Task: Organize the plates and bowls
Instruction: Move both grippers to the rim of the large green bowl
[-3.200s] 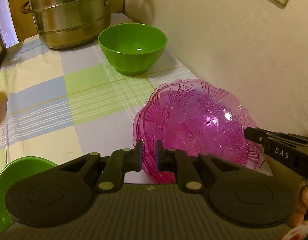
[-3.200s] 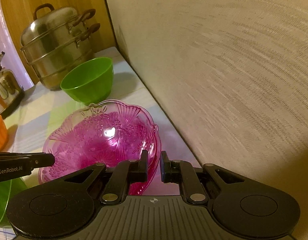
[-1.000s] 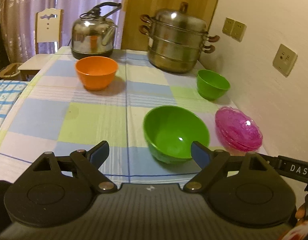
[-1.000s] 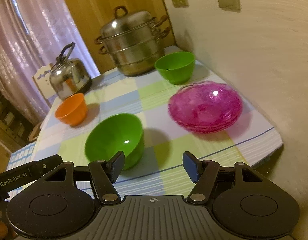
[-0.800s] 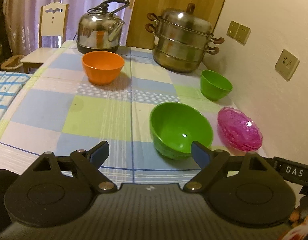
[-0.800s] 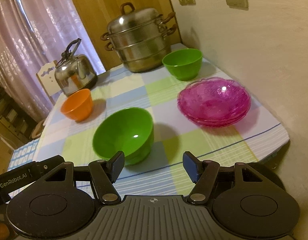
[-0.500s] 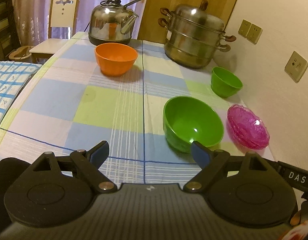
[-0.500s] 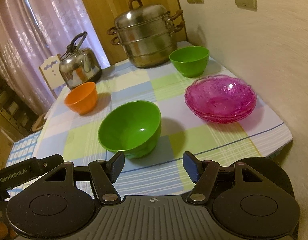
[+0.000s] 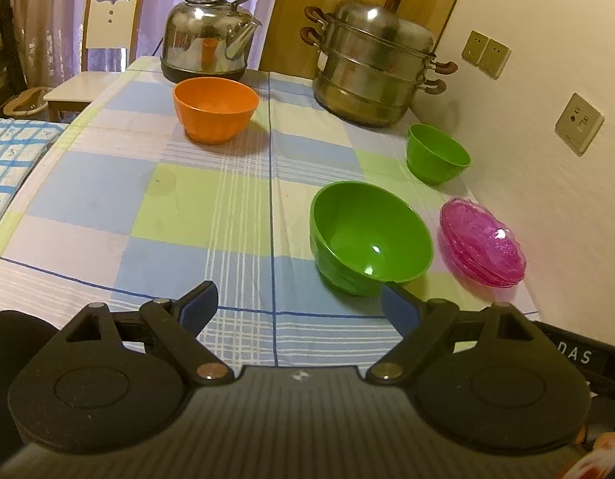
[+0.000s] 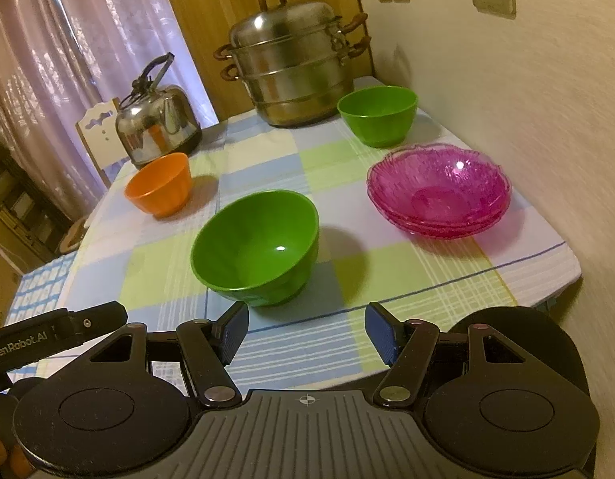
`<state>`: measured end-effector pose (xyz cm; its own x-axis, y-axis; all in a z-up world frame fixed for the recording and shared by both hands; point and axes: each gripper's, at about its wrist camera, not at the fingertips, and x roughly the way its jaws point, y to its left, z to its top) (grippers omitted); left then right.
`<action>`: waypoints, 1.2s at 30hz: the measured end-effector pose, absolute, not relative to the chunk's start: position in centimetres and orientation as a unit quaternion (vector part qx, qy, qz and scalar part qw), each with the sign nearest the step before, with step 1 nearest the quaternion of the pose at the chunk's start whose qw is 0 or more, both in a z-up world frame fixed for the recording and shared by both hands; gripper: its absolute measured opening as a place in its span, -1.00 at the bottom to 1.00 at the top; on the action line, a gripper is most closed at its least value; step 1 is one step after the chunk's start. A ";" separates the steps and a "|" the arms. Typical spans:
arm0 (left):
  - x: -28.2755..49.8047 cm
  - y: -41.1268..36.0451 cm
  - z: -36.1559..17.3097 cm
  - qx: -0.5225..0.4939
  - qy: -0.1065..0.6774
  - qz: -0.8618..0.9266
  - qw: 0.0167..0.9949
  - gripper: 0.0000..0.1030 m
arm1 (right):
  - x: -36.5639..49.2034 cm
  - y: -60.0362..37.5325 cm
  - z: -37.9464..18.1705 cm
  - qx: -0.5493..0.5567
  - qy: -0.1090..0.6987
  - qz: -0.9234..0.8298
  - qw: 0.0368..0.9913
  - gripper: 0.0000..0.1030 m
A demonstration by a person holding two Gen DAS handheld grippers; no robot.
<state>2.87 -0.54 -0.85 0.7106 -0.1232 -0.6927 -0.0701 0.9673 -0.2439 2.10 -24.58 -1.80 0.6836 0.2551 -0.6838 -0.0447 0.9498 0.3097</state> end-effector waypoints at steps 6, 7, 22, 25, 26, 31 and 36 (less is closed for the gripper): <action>2.9 -0.7 -1.1 -0.127 0.386 -0.016 0.913 0.70 | 2.1 -24.6 -1.9 0.138 0.390 0.084 0.907 0.25; 2.9 -0.7 -1.1 -0.128 0.387 -0.016 0.913 0.70 | 2.1 -24.6 -1.9 0.138 0.390 0.084 0.906 0.25; 3.5 -0.8 -1.4 -0.131 0.387 -0.015 0.913 0.70 | 2.6 -24.8 -1.9 0.148 0.386 0.078 0.907 0.25; 4.0 -0.7 -1.6 -0.134 0.390 -0.014 0.911 0.69 | 3.0 -24.9 -2.1 0.148 0.389 0.079 0.906 0.25; 4.2 -0.7 -1.7 -0.135 0.390 -0.013 0.911 0.69 | 3.2 -24.8 -2.3 0.149 0.390 0.079 0.905 0.25; 5.6 -0.4 -2.3 -0.141 0.396 -0.012 0.907 0.56 | 4.3 -24.9 -2.8 0.151 0.389 0.081 0.905 0.25; 7.4 -0.3 -3.1 -0.148 0.404 -0.010 0.903 0.45 | 6.3 -24.9 -3.1 0.154 0.392 0.081 0.903 0.25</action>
